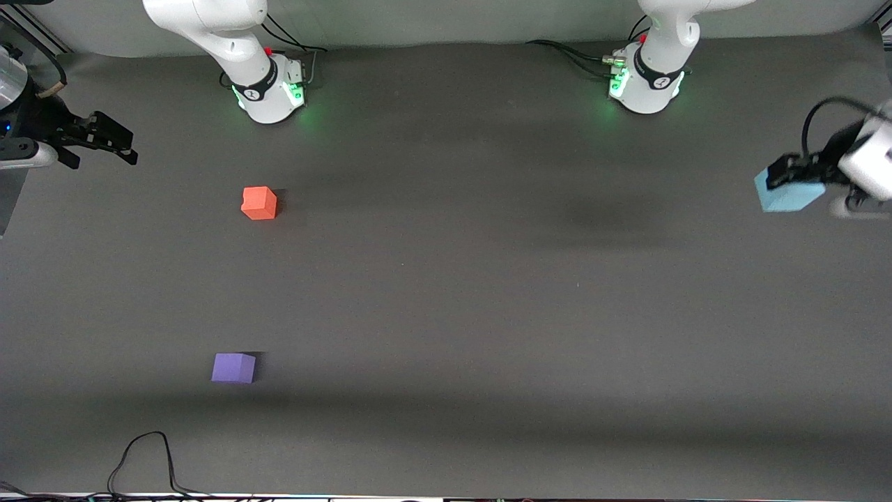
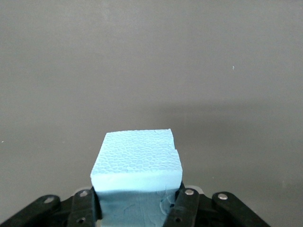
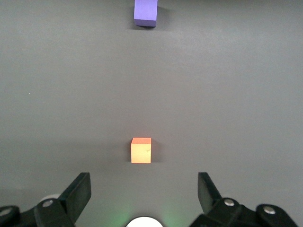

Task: Place blue block between orange and purple blocks
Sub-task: 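Lift the blue block off the table with the left gripper, then carry the blue block to the table middle with the left gripper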

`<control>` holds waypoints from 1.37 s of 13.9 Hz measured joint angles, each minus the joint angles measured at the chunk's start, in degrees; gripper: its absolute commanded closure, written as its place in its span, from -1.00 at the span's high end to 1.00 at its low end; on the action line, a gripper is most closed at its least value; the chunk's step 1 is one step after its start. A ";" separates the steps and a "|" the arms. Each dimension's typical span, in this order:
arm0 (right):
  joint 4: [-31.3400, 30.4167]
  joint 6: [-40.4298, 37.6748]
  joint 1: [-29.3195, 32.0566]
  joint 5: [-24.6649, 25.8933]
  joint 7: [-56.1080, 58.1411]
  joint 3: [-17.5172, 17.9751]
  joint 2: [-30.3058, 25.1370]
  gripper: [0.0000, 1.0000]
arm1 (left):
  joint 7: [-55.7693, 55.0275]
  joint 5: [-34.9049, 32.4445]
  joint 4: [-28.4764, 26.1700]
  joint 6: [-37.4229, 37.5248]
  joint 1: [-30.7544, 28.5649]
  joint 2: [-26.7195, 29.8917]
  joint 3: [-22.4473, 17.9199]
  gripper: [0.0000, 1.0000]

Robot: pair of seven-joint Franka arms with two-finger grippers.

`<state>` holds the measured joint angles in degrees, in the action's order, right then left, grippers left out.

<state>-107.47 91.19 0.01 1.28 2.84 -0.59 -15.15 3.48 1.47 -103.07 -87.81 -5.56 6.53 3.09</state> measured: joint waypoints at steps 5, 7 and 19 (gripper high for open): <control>-0.08 -0.03 -0.11 0.00 0.10 -0.97 -1.98 1.00 | -22.73 0.61 5.29 -1.25 4.32 -4.45 13.87 -0.32; -0.15 -0.64 -0.10 0.16 0.29 -1.48 -3.05 1.00 | -37.95 -1.87 12.40 -2.48 9.49 -12.28 20.80 -0.32; -1.71 -1.91 -0.11 1.05 0.33 -2.25 -2.25 1.00 | -70.21 -16.93 31.88 -24.98 36.65 -52.27 21.69 -0.26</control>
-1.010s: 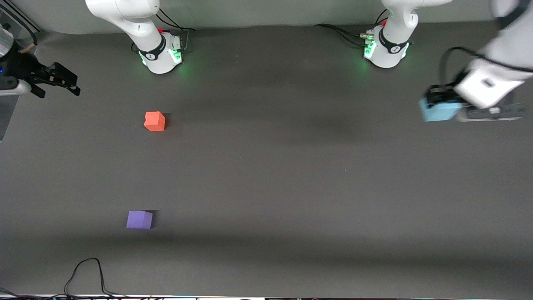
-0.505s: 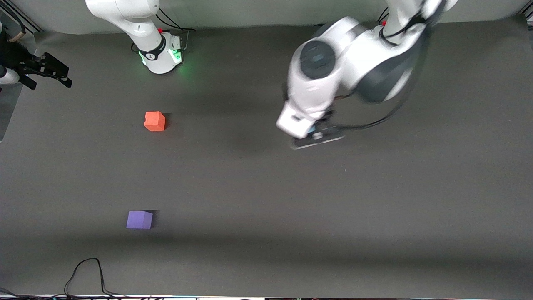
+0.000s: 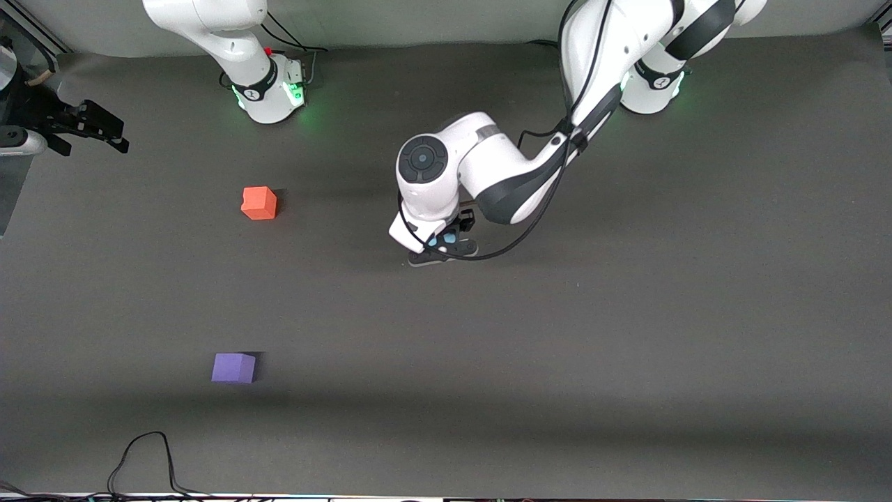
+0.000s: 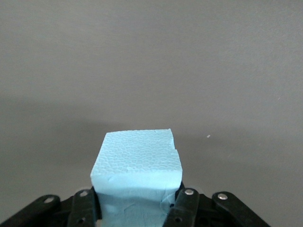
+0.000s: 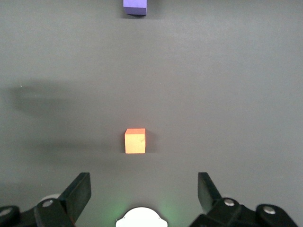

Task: Place blue block between orange and purple blocks
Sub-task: 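Carry the blue block to the table middle with the left gripper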

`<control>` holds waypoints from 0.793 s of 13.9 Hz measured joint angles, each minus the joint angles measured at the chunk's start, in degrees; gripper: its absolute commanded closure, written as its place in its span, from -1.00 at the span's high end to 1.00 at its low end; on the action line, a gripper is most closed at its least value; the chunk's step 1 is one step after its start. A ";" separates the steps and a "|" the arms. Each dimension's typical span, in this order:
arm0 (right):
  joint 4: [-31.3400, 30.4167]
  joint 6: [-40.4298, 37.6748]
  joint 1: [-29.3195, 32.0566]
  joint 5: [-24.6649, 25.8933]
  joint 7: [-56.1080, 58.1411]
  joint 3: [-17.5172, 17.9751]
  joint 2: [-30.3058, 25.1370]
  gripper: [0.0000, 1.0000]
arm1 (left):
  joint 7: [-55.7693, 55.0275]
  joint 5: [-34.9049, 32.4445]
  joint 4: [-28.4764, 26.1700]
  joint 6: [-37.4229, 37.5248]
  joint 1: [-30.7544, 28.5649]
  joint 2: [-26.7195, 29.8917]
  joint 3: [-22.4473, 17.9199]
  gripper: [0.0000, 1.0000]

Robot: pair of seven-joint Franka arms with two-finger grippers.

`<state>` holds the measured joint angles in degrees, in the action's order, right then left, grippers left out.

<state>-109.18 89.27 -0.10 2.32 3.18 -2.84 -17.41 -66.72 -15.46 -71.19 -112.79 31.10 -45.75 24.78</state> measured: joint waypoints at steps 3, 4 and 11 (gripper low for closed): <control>-0.26 0.26 0.00 0.00 0.00 -0.22 0.15 1.00 | -4.73 -3.76 -1.09 -5.37 2.74 -3.95 -1.36 -0.24; -0.41 0.51 0.00 0.00 0.00 -0.23 0.36 1.00 | -5.64 -4.09 -1.07 -6.91 4.43 -5.20 -2.56 -0.20; -0.58 0.72 -0.01 -0.01 0.00 -0.20 2.67 1.00 | -7.71 -4.24 0.11 -11.02 9.54 -8.20 -7.90 1.00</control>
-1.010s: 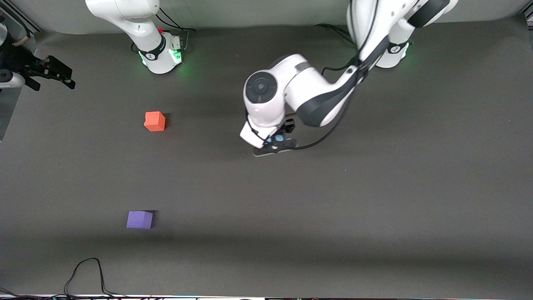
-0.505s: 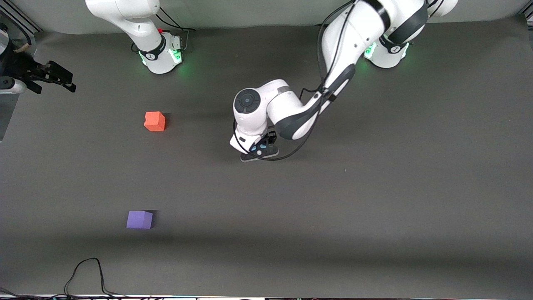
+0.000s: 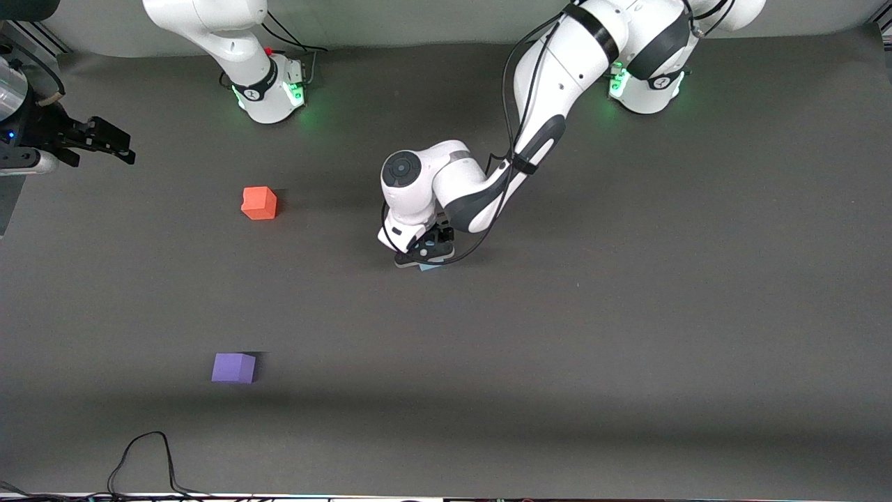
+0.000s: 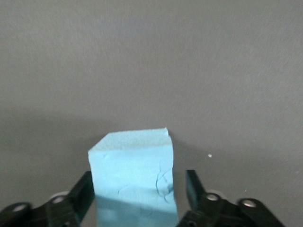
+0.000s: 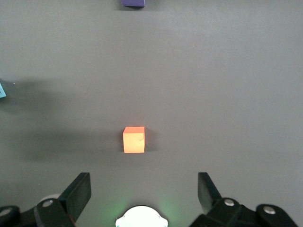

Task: Place blue block between orange and purple blocks
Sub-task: 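Carry the blue block to the table middle with the left gripper, then release the blue block with the left gripper while the right gripper reaches out, then move the right gripper over the blue block and grasp it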

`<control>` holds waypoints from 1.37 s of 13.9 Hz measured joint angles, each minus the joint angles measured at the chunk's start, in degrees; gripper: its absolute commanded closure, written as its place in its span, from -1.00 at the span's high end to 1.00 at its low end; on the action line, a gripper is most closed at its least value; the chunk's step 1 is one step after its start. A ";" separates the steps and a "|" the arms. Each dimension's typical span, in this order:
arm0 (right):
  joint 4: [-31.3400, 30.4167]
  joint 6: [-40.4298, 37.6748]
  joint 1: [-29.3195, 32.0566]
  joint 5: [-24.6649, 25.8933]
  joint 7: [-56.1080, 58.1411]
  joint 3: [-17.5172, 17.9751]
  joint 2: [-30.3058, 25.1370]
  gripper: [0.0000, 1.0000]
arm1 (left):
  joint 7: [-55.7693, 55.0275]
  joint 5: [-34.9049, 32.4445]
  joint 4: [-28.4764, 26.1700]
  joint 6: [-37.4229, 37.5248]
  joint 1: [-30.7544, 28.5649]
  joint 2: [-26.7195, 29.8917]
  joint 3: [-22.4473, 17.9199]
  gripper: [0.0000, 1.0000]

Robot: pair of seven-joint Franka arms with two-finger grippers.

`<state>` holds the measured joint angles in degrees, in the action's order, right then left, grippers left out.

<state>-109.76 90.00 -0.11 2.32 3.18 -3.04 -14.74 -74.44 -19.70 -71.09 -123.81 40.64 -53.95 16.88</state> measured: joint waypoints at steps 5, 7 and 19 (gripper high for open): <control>-0.16 0.25 -0.52 -0.52 0.00 0.75 1.30 1.00 | 3.71 0.04 2.18 6.21 -7.07 6.11 1.11 1.00; -0.02 1.37 -1.76 -1.35 -0.34 1.82 1.93 1.00 | 11.58 1.31 2.57 13.43 -14.07 11.94 3.72 1.00; 6.43 18.86 -3.56 -4.33 -19.14 34.51 22.34 1.00 | 50.26 7.63 -14.48 29.47 -52.40 41.58 4.84 1.00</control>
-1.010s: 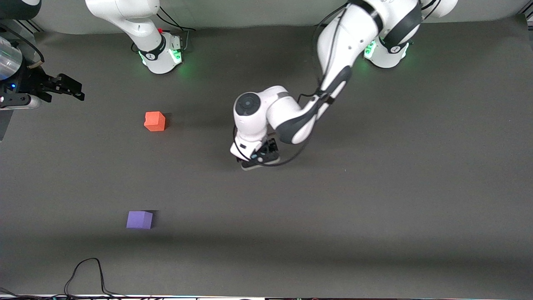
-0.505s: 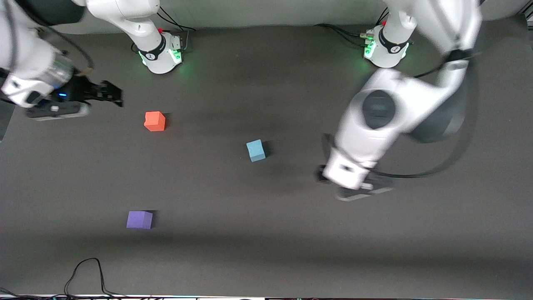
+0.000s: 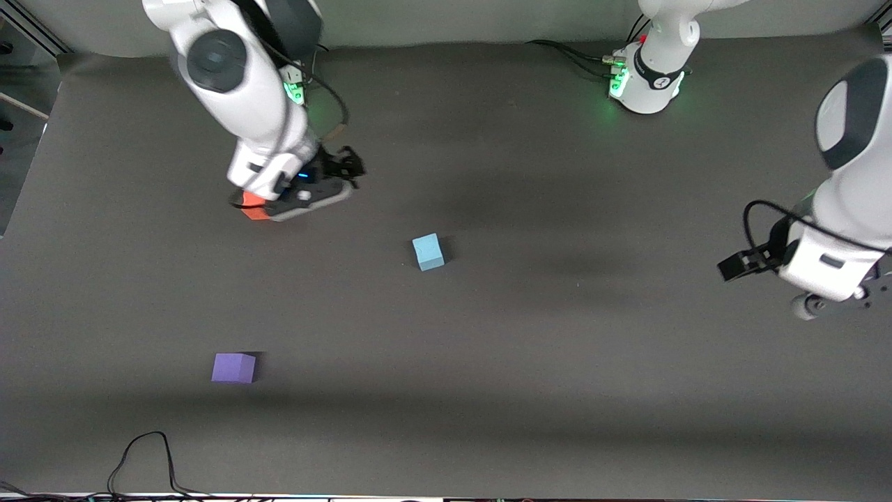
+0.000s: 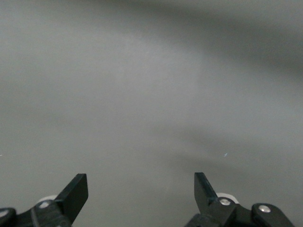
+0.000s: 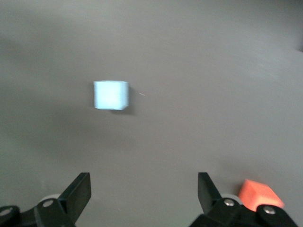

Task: Place blue block between orange and purple blocks
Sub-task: 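Move the right gripper over the blue block and grasp it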

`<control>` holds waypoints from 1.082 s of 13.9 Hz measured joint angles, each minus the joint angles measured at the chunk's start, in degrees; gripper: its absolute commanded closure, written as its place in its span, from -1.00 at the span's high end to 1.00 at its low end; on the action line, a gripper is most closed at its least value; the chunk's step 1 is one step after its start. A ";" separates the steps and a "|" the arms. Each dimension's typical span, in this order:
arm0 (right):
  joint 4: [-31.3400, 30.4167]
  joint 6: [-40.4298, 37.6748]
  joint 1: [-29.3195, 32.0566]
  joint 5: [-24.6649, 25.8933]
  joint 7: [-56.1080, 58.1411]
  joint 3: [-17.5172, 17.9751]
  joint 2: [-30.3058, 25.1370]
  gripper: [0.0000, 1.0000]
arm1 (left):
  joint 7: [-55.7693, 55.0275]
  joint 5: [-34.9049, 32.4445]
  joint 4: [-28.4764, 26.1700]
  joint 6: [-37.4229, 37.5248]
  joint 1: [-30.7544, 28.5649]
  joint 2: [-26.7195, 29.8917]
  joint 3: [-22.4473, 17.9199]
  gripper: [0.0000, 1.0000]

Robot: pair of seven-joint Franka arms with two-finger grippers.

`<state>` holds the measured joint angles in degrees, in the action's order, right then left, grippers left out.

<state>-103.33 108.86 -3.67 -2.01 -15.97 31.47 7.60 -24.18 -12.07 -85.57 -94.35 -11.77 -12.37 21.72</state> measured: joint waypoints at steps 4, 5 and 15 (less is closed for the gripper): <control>-0.04 9.42 -5.97 4.89 -7.84 0.97 9.53 1.00 | 6.99 0.08 -10.77 -3.11 12.92 9.28 -15.05 1.00; -0.08 11.12 -7.88 8.23 -10.96 1.00 11.77 1.00 | 9.74 0.11 -11.05 -2.90 15.42 10.00 -18.35 1.00; -0.20 23.60 -10.45 27.29 -28.18 0.33 28.98 1.00 | 14.22 7.60 -8.62 -0.40 16.37 10.56 -21.32 1.00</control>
<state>-103.53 132.46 -14.12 25.28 -44.14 31.80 36.58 -9.96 -4.47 -94.19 -94.74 4.60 -1.81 0.40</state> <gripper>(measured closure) 0.000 0.000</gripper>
